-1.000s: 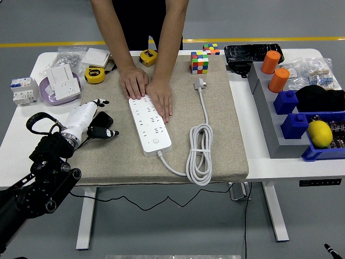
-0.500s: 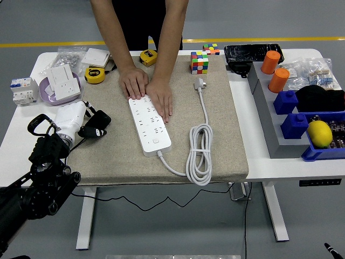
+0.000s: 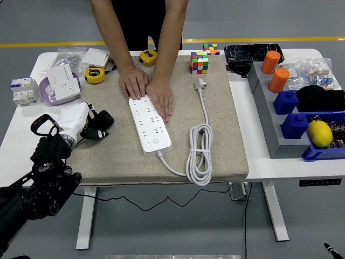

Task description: Pick up the plug,place it near the board,insert it into the board,press the button

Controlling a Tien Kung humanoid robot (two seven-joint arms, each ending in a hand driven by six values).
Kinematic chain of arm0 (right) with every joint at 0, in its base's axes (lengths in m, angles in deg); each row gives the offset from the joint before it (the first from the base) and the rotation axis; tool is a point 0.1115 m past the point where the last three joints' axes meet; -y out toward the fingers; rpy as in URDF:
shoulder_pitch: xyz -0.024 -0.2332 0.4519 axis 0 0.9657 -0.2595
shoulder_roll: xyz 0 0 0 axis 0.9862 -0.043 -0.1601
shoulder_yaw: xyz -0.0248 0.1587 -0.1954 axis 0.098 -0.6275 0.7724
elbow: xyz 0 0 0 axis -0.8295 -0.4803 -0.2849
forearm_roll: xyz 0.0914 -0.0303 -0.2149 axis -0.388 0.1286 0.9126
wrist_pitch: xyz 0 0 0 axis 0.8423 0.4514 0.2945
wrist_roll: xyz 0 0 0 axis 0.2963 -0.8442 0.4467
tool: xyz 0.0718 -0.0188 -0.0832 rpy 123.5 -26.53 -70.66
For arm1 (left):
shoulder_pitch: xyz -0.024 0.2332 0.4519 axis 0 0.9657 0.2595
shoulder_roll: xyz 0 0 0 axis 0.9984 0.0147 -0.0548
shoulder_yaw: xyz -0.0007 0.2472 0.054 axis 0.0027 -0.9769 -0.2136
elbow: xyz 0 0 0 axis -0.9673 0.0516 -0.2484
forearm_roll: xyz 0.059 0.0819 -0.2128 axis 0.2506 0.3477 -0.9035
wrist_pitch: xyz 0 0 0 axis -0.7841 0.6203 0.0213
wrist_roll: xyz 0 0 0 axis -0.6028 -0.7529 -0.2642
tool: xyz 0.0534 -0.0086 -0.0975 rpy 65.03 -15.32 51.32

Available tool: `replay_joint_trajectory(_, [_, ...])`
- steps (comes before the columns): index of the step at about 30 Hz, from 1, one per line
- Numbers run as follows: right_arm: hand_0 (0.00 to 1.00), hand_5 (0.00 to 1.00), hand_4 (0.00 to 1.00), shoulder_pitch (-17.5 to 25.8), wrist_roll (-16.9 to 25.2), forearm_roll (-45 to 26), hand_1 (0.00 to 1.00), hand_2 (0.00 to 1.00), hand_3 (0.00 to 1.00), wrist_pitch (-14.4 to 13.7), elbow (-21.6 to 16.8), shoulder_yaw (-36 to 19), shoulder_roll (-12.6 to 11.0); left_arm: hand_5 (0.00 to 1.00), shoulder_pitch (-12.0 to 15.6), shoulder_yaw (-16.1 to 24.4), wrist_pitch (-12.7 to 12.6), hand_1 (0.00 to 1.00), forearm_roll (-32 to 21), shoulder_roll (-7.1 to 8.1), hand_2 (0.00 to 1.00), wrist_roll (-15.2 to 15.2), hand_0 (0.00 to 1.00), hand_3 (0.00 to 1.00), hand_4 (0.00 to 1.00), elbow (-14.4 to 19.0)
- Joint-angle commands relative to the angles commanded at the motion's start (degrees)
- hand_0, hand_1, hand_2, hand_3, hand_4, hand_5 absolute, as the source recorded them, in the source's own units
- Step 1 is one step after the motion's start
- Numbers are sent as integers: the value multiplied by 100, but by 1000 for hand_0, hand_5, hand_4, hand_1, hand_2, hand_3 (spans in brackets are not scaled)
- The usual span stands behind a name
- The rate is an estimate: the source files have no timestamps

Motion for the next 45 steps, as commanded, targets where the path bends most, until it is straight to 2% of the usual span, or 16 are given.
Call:
replay_joint_trajectory(7, [998,833,998,17,-9,13,835,752,793,4,0,2,-7,195,0,-91,6,316,-297,85,341,59,279,410,957,271])
replay_joint_trajectory(11, [998,833,998,19,-11,10,835,752,793,4,0,13,-8,195,-76,-323,107,316,-576,214,341,146,279,410,957,478])
replay_joint_trajectory(16, [998,833,998,19,-21,12,835,752,793,6,0,18,-26,188,-384,-1090,322,318,-1016,544,340,401,282,409,938,908])
replay_joint_trajectory(21, [998,833,998,-6,-22,2,835,752,793,9,0,41,-32,180,-769,-1806,377,321,-1181,700,339,636,287,402,918,1113])
replay_joint_trajectory(24, [998,831,998,-27,-19,-12,836,752,792,7,0,57,-33,177,-960,-2091,380,327,-1155,696,335,688,291,401,903,1065])
replay_joint_trajectory(30, [998,830,998,-25,-33,12,836,752,793,9,0,32,-40,183,-1144,-2276,369,331,-1020,634,330,716,294,396,890,880])
replay_joint_trajectory(36, [998,829,998,-35,-22,-2,836,752,793,7,0,40,-44,180,-1206,-2247,332,334,-937,627,326,789,297,393,880,532])
replay_joint_trajectory(45, [998,829,998,-59,-18,-6,837,752,792,5,0,33,-60,182,-1249,-2353,343,337,-984,667,325,846,297,389,880,292])
